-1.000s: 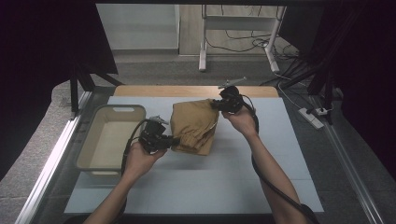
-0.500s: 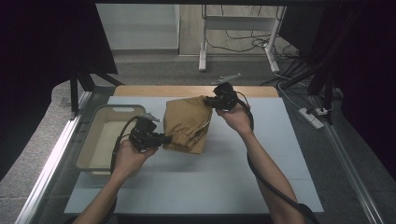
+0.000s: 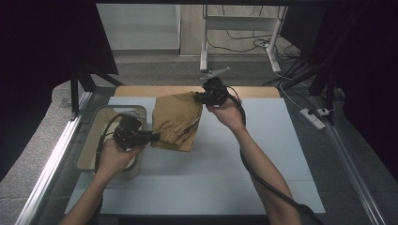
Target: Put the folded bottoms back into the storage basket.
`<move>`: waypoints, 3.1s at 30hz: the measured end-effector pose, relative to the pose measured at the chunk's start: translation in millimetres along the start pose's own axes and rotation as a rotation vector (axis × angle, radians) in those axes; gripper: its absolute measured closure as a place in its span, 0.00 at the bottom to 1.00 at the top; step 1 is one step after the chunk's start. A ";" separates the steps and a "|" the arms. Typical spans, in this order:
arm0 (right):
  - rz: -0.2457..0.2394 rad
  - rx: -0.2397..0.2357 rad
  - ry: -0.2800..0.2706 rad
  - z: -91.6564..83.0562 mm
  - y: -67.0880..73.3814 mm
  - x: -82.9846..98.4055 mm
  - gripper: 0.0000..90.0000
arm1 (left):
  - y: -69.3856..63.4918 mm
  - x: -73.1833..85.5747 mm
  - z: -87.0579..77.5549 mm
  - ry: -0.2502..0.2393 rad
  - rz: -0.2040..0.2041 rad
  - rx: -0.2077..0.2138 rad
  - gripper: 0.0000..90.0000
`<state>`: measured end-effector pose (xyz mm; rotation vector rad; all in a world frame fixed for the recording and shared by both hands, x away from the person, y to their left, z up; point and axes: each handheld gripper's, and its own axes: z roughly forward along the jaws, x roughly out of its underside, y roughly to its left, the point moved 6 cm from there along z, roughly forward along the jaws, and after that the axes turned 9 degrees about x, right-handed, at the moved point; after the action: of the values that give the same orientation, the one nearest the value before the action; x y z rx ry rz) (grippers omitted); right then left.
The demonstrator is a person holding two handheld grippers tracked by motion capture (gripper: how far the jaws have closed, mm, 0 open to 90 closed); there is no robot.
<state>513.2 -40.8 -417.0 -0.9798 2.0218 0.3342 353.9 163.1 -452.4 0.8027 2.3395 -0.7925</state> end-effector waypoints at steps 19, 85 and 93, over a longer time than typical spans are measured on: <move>-0.016 -0.052 -0.039 15.2 34.5 -34.6 0.94 | 14.7 14.4 -51.7 -0.020 -0.032 -0.020 0.88; -0.090 -0.210 -0.038 110.9 158.0 -59.6 0.94 | 83.5 122.6 -125.6 0.002 -0.200 -0.148 0.88; -0.098 -0.214 -0.005 123.2 163.2 -47.7 0.93 | 90.4 135.6 -113.4 0.021 -0.214 -0.163 0.88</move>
<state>479.0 158.6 -473.3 -1.2040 1.9543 0.5071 289.9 346.4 -493.6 0.5003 2.4998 -0.6698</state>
